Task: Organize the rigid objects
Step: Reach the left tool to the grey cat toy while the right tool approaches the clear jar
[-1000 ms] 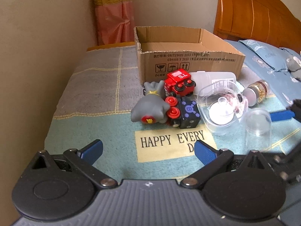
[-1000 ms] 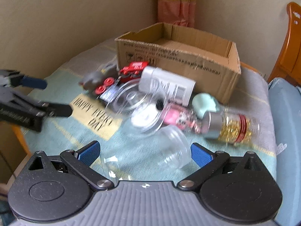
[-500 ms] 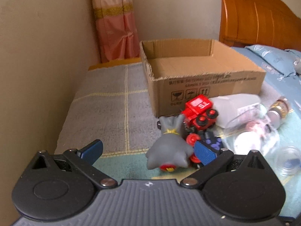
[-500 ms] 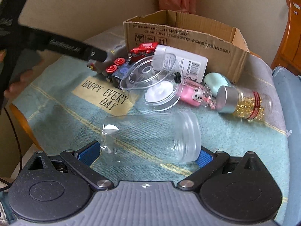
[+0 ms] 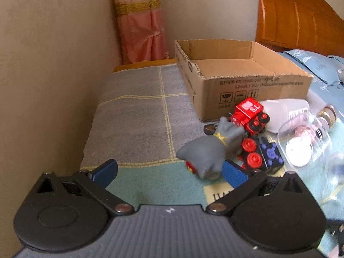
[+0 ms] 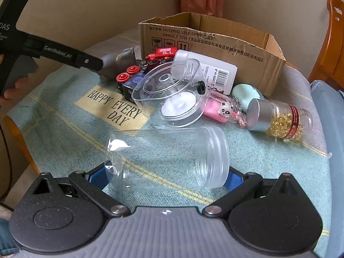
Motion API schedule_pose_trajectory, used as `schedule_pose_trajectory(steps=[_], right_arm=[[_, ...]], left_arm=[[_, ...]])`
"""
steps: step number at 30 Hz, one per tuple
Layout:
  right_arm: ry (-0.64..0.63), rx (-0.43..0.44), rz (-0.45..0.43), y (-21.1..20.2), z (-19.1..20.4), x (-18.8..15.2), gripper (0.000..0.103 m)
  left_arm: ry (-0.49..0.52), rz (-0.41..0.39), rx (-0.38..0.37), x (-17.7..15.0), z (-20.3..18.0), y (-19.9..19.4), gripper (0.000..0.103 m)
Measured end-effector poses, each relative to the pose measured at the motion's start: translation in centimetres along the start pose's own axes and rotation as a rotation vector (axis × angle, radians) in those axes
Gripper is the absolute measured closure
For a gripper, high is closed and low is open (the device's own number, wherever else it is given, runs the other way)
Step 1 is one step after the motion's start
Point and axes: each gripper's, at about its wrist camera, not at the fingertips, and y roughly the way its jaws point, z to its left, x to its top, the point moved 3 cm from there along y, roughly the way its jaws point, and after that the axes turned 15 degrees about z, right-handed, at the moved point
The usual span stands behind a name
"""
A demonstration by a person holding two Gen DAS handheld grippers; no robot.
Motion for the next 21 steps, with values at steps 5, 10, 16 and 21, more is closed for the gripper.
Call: schedule_pose_trajectory(steps=[5,10,16,21], right_arm=[[-0.008,0.004,-0.041,0.0,0.0,-0.4,0.0],[-0.016,0.008,-0.071,0.0,0.0,-0.6,0.0],[-0.018,0.01,-0.094,0.0,0.0,-0.9,0.0],[-0.018,0.009,-0.106,-0.1,0.0,-1.1,0.0]], left_arm=[[0.028,0.038,-0.118,-1.1,-0.1,1.0,0.001],[0.025,0.052,-0.147,-1.4,-0.2,2.6,0.001],[0.1,0.007,-0.138,-1.8,-0.4,3.0,0.0],[0.132,0.038,-0.146,-0.5,-0.4,3.3,0.001]])
